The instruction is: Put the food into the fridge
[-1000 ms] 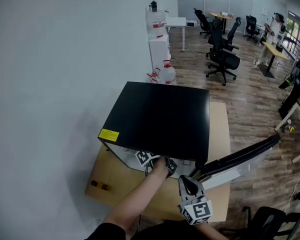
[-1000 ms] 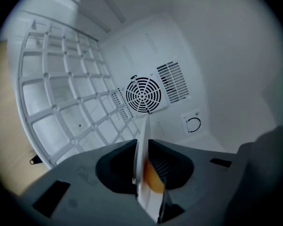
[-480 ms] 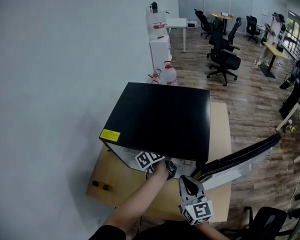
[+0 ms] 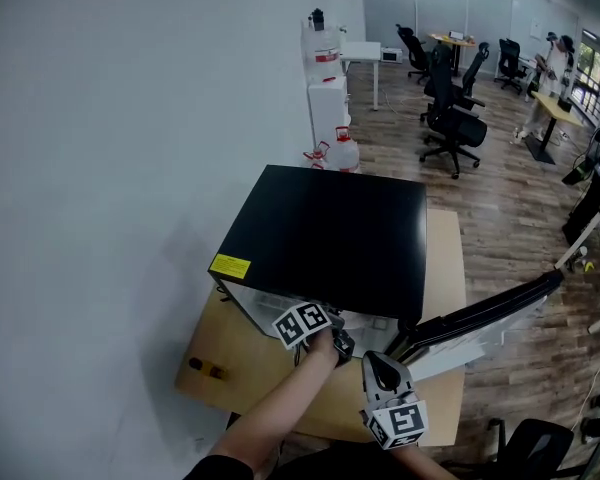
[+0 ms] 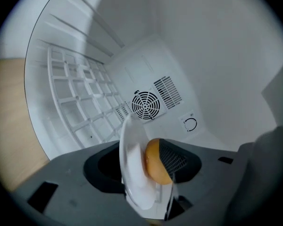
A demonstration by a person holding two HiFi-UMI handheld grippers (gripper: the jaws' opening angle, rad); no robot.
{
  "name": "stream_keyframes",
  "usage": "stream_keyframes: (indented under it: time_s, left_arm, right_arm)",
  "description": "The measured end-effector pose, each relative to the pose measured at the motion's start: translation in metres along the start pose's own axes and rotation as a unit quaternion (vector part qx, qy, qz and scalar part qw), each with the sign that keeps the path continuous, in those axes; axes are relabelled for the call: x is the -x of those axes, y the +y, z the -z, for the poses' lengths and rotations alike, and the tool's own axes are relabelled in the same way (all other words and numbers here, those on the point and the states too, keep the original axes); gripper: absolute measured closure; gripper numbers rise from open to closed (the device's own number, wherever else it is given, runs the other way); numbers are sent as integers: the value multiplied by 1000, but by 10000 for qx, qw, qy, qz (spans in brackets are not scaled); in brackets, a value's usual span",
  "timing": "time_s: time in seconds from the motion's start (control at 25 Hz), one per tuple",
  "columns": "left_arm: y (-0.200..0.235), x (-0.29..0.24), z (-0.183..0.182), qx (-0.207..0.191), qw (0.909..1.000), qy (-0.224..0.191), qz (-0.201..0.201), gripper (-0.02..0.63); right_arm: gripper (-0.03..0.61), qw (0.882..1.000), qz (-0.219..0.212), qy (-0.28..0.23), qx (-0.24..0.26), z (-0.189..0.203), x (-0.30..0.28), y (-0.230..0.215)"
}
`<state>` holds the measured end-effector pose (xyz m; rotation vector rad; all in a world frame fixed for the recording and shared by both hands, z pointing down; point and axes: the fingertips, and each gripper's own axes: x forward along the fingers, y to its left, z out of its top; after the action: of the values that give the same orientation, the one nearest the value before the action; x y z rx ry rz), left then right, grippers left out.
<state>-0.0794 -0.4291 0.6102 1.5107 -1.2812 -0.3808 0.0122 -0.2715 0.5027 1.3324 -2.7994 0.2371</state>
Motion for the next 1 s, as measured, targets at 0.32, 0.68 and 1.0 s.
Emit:
stream_keyframes:
  time_s: [0.32,0.68,1.0]
  left_arm:
    - [9,8,-9,-1175,9913,-273,-522,411]
    - [19,10,-16,-2400,9647,-480,-969,399]
    - [24,4,-18,-3389,9316,-455,-1232,400]
  right_arm:
    - [518,10000,-46,-15,-20,0,7,14]
    - [518,10000,49,1,-14,0,14,16]
    - [518,9999,153,14,-71,-1,14,13]
